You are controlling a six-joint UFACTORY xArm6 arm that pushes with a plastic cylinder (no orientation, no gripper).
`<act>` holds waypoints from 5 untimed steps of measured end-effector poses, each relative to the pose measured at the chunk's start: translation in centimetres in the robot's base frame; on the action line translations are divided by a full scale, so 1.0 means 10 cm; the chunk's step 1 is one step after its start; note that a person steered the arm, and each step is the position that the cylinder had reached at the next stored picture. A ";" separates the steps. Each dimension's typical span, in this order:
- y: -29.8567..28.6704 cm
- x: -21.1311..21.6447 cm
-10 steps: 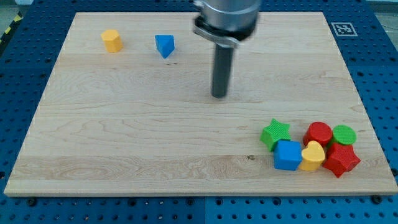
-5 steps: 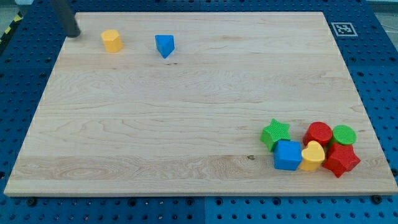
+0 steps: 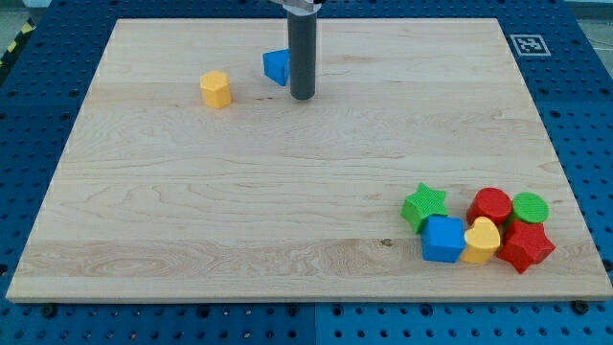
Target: Push the blue triangle towards the bottom right side of the board
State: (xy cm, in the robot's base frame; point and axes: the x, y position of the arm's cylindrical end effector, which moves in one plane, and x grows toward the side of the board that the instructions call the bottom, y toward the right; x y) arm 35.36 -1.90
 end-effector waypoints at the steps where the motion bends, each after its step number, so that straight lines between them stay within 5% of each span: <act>1: -0.55 -0.10; 3: -0.71 -0.89; 5: 0.35 0.12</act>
State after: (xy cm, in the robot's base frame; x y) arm 36.60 1.61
